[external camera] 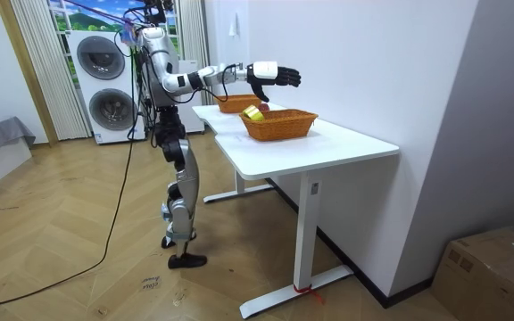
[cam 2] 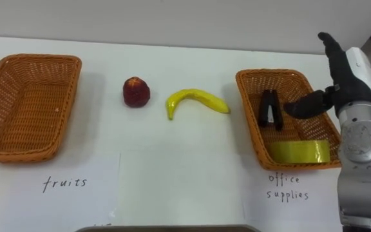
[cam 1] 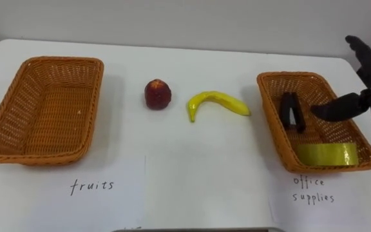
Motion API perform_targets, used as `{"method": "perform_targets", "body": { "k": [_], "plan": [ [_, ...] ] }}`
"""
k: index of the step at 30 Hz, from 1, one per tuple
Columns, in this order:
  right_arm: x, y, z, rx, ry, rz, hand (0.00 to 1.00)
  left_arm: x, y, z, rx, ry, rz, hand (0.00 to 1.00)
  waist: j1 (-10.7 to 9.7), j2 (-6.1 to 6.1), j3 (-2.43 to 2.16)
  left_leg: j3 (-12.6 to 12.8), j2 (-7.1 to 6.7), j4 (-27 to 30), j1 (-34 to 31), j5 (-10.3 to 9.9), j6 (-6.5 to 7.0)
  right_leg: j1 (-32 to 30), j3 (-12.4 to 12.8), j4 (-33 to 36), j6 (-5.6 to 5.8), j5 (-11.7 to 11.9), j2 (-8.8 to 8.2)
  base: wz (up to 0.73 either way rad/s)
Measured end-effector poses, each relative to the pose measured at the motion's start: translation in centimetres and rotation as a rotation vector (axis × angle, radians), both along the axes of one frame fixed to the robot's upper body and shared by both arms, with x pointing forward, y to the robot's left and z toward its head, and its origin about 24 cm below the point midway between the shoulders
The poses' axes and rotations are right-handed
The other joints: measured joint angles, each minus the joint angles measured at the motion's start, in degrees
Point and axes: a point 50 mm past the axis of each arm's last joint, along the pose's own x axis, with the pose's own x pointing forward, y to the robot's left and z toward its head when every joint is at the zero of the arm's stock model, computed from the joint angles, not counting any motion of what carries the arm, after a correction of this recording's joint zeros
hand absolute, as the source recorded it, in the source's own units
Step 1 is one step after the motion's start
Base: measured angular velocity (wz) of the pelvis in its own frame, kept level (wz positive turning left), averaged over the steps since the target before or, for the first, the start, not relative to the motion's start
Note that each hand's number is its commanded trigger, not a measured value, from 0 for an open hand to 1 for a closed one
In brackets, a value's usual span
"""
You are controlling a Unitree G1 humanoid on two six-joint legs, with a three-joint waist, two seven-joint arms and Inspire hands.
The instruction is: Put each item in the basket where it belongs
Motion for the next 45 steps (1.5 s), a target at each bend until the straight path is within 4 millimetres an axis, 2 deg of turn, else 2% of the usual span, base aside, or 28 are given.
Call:
{"method": "perform_targets", "body": {
  "k": [20,29,39,45],
  "plan": [
    [0.0,0.1,0.2,-0.003,0.006,0.015,0.00,-0.1,-0.1,0.0,-0.011,0.005,0.001,0.00,0.40,-0.20,-0.02,0.38,0.02,-0.10,0.03,0.00,0.00,-0.11,0.41,0.07,0.00,0.00,0.08,-0.01],
    [0.5,0.6,1.3,-0.010,-0.038,0.033,0.00,-0.8,-0.1,-0.1,-0.009,0.003,0.023,0.00,1.83,-1.27,0.26,0.71,0.05,-0.20,-0.01,-0.02,0.00,-0.16,0.61,0.28,0.00,0.00,0.10,-0.01],
    [1.7,2.9,1.5,-0.048,-0.018,0.145,0.00,-2.1,0.3,-0.1,-0.006,0.036,0.024,0.00,3.92,-1.18,0.28,0.18,0.05,-0.04,-0.03,-0.02,0.00,-0.07,-0.28,0.21,-0.04,0.05,-0.08,0.02],
    [1.8,3.2,1.5,-0.075,0.002,0.158,0.00,-2.8,0.6,0.1,-0.016,0.049,0.014,0.00,4.23,-1.11,0.32,0.13,0.03,-0.04,-0.11,-0.02,0.00,-0.07,-0.24,0.24,-0.03,0.06,-0.10,0.01]
  ]
}}
